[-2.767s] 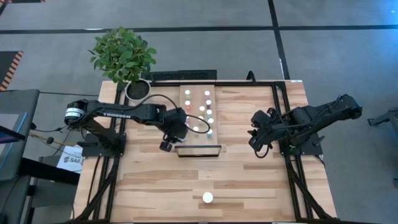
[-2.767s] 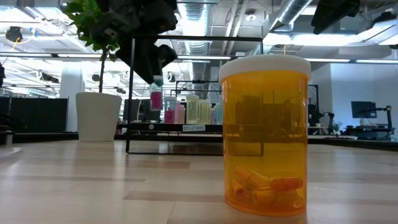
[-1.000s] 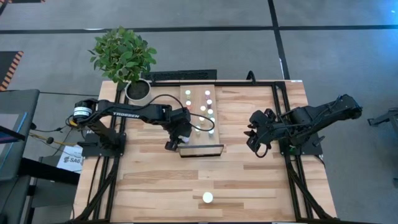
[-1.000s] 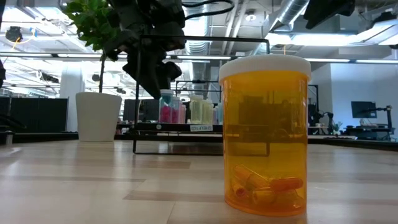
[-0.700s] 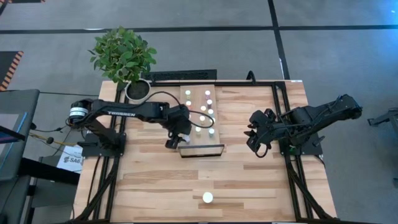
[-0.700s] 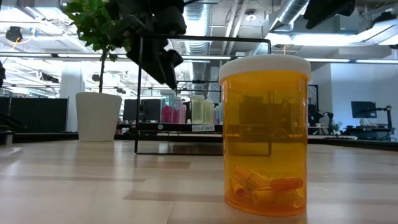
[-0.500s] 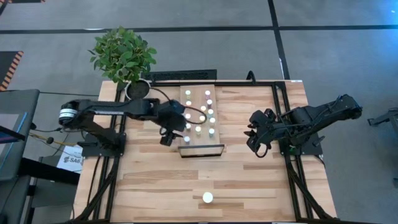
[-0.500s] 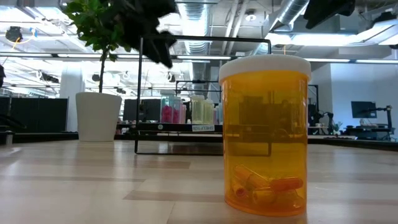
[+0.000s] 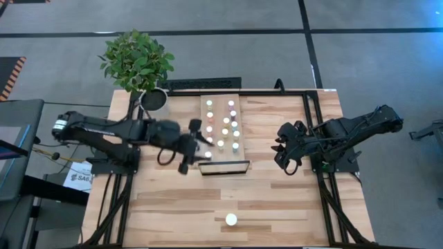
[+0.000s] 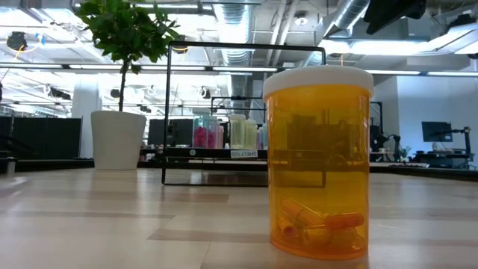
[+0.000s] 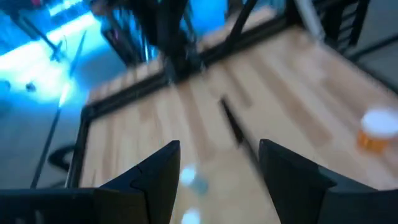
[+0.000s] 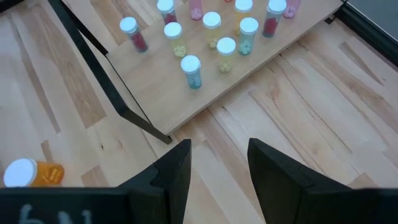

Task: Pick and place medicine bottles onto shelf by color
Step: Put the orange pill bottle on the shelf

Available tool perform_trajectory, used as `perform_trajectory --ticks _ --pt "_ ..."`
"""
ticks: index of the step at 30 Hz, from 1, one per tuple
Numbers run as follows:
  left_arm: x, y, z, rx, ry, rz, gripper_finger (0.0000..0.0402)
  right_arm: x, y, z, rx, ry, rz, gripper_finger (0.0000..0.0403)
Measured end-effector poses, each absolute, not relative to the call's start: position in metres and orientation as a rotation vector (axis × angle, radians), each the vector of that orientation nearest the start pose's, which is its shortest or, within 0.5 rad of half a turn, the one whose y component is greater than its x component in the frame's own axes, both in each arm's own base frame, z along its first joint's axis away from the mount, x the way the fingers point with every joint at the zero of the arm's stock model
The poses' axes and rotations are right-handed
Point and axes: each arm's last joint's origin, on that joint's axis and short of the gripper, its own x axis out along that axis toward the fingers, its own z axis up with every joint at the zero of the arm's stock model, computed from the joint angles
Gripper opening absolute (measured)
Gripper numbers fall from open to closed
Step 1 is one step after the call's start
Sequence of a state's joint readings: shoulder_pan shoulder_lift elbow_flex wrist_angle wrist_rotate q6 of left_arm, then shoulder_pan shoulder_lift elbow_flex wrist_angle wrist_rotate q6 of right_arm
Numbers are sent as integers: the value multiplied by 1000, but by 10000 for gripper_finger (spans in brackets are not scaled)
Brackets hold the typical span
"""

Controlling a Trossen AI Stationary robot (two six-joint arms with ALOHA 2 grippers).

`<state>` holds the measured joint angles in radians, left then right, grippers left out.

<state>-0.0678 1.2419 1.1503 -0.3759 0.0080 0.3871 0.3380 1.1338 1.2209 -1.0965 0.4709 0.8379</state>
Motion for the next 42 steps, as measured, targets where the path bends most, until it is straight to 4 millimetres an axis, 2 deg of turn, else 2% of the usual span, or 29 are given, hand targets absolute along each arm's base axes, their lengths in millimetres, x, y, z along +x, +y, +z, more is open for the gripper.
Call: perform_trajectory --ticks 4,10,16,21,26,33,38,42 --pt "276 -51 348 349 386 -196 206 190 53 345 380 797 -488 179" --pt "295 -109 325 282 364 -237 206 191 53 345 383 791 -486 179" --pt "320 -166 298 111 280 -245 206 191 53 345 384 791 -486 179" --pt "343 -205 282 39 332 -247 206 191 53 345 386 787 -484 179" --pt "362 -236 266 10 410 -234 206 191 53 345 387 786 -484 179" --pt "376 -261 254 -42 429 -196 206 193 54 347 400 765 -475 179" --pt "378 -262 245 -147 469 -155 206 193 54 347 399 767 -476 179" --pt "379 -259 243 -155 487 -128 206 193 54 347 399 767 -476 179"
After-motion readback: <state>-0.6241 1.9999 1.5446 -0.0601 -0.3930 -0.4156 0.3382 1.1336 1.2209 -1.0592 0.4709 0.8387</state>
